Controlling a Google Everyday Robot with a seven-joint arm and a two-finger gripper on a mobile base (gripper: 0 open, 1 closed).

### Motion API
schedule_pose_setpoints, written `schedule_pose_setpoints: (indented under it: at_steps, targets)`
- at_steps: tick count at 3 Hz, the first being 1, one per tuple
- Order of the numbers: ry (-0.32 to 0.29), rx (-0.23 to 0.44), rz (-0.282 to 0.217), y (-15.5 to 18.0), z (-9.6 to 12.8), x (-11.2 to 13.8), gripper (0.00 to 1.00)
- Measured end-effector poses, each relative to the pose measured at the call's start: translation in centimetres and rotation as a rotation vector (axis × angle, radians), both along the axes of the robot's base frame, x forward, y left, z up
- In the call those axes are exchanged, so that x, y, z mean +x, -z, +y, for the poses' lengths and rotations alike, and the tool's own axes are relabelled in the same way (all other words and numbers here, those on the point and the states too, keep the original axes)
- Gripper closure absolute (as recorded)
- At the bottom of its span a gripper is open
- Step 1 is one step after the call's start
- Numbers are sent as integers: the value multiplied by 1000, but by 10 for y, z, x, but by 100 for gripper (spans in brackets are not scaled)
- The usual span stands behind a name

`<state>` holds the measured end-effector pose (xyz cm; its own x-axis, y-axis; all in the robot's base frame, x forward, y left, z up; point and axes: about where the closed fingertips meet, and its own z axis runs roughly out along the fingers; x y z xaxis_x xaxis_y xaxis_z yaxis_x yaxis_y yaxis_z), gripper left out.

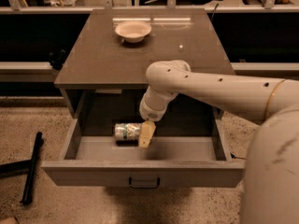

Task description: Place 7up can into top drawer

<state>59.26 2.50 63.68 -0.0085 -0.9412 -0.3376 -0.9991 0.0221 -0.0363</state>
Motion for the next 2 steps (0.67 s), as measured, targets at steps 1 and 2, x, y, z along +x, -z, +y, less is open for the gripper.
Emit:
schedule_pose_setpoints:
  at_steps: [1,2]
  targets:
    - [52,-25,-21,-23,-28,-14,0]
    - [107,-22,-26,-47,-58,-35,0]
